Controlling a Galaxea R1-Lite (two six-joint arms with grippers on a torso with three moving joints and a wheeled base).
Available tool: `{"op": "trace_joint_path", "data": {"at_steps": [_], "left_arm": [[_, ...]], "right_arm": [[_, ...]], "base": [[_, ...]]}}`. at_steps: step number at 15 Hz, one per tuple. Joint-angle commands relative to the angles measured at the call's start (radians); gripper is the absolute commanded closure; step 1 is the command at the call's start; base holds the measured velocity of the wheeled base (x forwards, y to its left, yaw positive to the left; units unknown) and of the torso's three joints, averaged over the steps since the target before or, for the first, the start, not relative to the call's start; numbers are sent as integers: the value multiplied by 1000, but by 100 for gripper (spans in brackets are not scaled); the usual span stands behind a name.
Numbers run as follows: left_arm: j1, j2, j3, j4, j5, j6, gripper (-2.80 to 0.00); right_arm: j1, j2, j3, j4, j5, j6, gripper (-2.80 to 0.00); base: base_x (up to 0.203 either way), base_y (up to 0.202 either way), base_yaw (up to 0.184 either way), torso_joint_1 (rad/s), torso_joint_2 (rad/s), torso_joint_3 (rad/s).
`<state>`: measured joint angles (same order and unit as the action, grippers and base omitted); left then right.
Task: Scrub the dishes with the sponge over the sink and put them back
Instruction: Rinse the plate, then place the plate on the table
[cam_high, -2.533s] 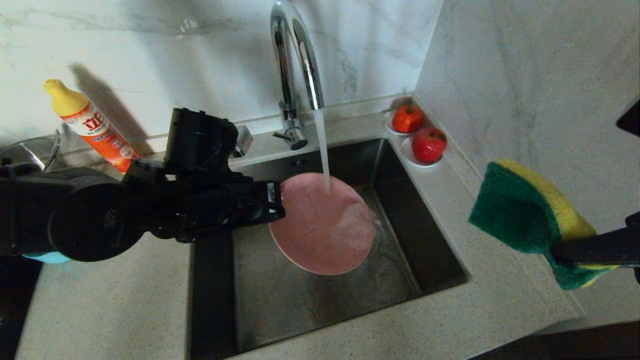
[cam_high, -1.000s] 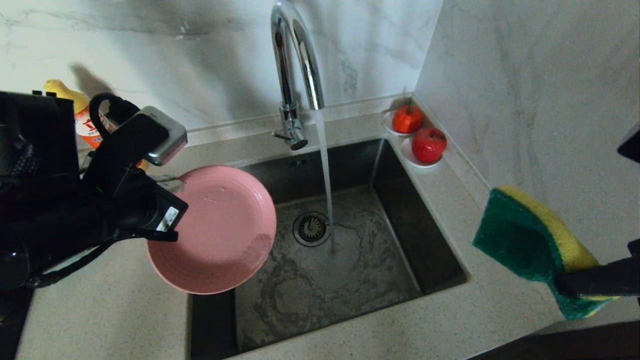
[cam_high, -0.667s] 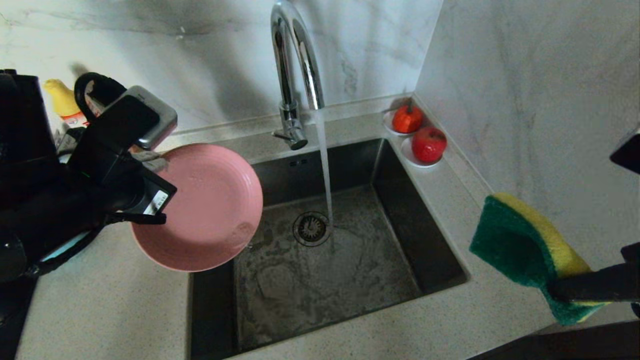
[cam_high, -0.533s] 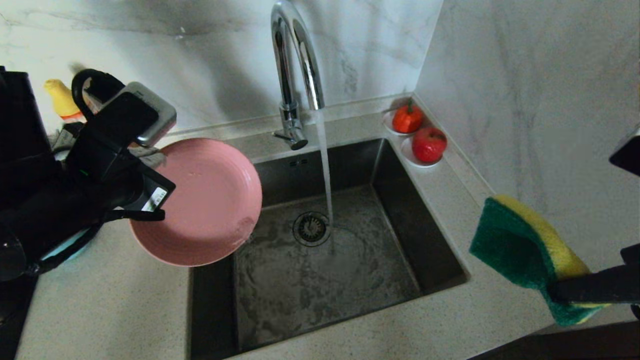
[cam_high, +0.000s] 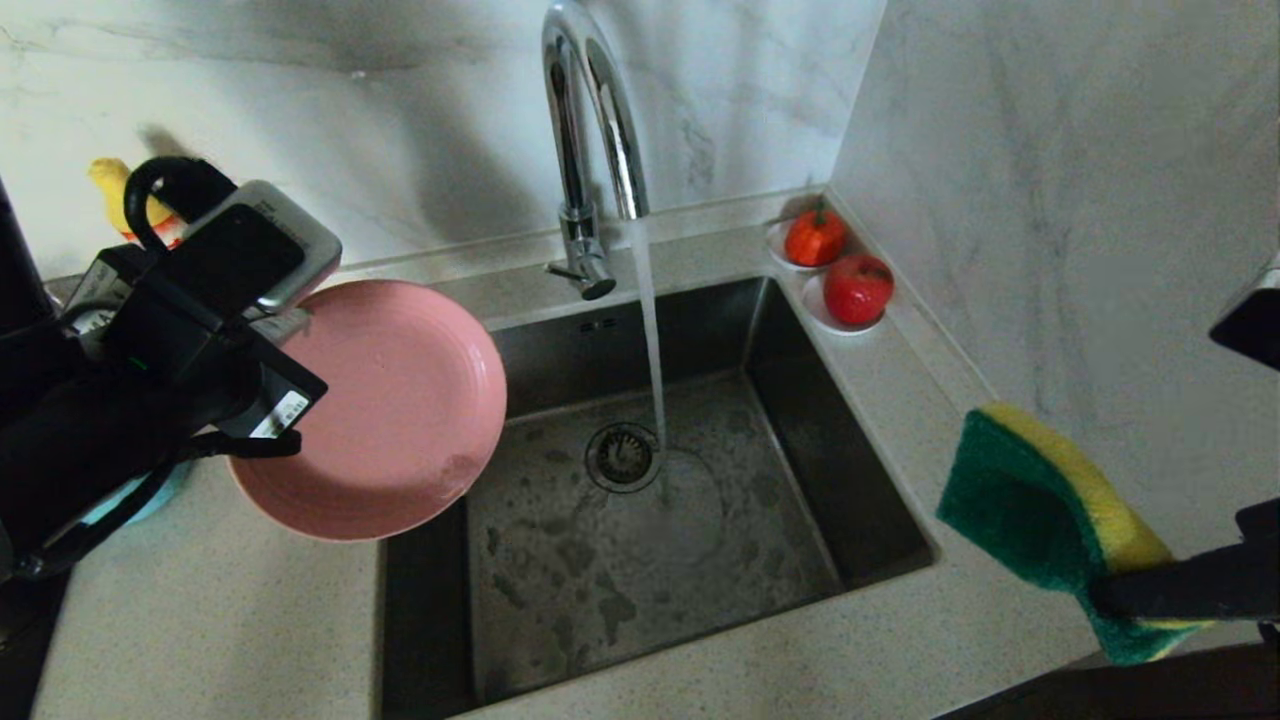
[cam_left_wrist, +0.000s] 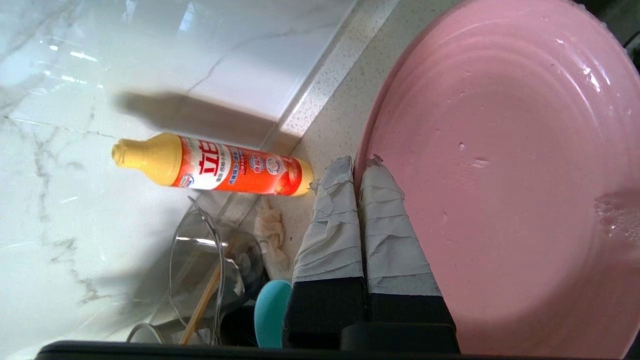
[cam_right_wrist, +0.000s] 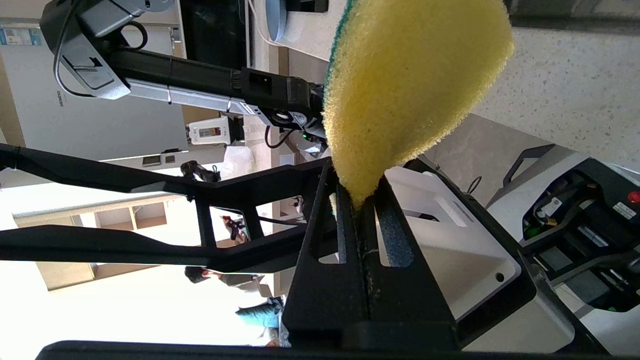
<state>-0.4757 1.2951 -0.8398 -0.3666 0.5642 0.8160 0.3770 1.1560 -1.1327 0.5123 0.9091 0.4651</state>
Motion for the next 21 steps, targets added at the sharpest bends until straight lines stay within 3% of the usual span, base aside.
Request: {"op": "trace_joint_path", "data": {"at_steps": [1, 3, 5, 7, 9, 12, 14, 15, 17, 21], "left_arm": [[0, -8, 2, -3, 4, 0, 0], [6, -19, -2, 9, 6, -4, 0], [60, -21, 5, 29, 9, -34, 0], [84, -42, 4, 152, 7, -100, 0], [93, -42, -53, 341, -21, -239, 0], [100, -28, -154, 592, -208, -586, 0], [117, -30, -181, 672, -298, -790, 0], [121, -36, -172, 684, -311, -866, 0], [132, -84, -142, 691, -314, -967, 0], [262, -177, -17, 696, -310, -1036, 0]], "right_arm": [[0, -1, 5, 3, 5, 3, 0], [0, -1, 8, 3, 4, 3, 0], [0, -2, 15, 2, 4, 3, 0], [-1, -5, 22, 2, 4, 1, 0], [-4, -13, 28, 2, 2, 0, 0], [-6, -16, 31, 2, 3, -20, 0], [-6, -5, 34, 2, 4, -29, 0], [-6, 0, 36, 2, 4, -29, 0], [-6, 2, 36, 2, 4, -29, 0], [-6, 4, 34, 2, 4, -29, 0]], "base": [[0, 0, 0, 0, 0, 0], [0, 0, 0, 0, 0, 0], [0, 0, 0, 0, 0, 0], [0, 0, 0, 0, 0, 0], [0, 0, 0, 0, 0, 0], [0, 0, 0, 0, 0, 0], [0, 0, 0, 0, 0, 0], [0, 0, 0, 0, 0, 0], [0, 0, 0, 0, 0, 0], [0, 0, 0, 0, 0, 0]]}}
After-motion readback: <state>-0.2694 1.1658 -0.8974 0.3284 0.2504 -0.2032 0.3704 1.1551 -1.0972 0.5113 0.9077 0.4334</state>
